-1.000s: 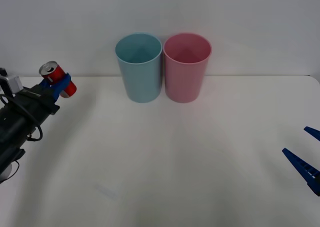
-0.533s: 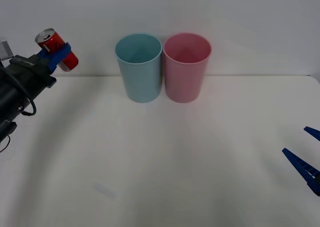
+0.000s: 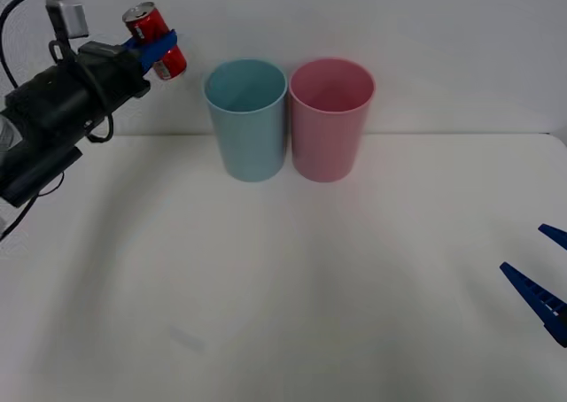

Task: Grasp the object on the table and drop it into the matching bin: aluminum can to the light blue bin, PET bottle to the pink bin.

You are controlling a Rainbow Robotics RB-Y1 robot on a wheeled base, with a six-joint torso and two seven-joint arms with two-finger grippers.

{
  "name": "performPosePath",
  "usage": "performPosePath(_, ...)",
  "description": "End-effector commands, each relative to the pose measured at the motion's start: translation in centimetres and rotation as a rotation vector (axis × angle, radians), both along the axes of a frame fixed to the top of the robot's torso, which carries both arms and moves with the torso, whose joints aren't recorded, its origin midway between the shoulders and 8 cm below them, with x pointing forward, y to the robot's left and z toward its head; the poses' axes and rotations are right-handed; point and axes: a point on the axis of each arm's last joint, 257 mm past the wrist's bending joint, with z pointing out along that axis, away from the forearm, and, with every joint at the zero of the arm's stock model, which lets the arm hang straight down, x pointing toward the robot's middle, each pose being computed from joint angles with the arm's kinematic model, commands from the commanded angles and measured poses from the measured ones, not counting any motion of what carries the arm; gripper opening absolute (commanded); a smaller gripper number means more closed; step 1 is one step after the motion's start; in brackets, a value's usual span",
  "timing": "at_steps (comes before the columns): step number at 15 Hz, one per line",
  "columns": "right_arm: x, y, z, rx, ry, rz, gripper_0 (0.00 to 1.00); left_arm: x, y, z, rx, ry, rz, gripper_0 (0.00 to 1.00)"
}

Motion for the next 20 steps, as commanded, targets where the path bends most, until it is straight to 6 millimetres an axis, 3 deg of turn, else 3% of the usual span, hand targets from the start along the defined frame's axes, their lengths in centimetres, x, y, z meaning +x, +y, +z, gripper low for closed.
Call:
performPosePath(1, 0.0, 0.0, 0.0, 0.000, 0.000, 0.000, 1.00, 2.5, -2.3, 0.3, 0.020, 0.014, -0.011, 0.02)
performPosePath(10, 0.0, 0.0, 0.0, 0.000, 0.000, 0.000, 1.00, 6.7, -8.5, 0.1, 0.076, 0.043, -0.020, 0.02)
performPosePath(16, 0.0, 0.0, 0.0, 0.000, 0.000, 0.000, 1.00, 7.0, -10.3, -0.2, 0.079, 0.047, -0.021, 0.03)
performPosePath(17, 0.0, 0.0, 0.0, 0.000, 0.000, 0.000, 1.00, 7.0, -10.4, -0.1, 0.079, 0.044, -0.019, 0.07)
performPosePath(18, 0.0, 0.0, 0.0, 0.000, 0.000, 0.000, 1.00, 7.0, -10.3, -0.1, 0.079, 0.042, -0.018, 0.27)
performPosePath(19, 0.0, 0.0, 0.0, 0.000, 0.000, 0.000, 1.00, 7.0, -10.3, -0.1, 0.082, 0.041, -0.019, 0.95)
performPosePath(20, 0.0, 0.0, 0.0, 0.000, 0.000, 0.000, 1.00, 7.0, -10.3, -0.3, 0.087, 0.041, -0.017, 1.00)
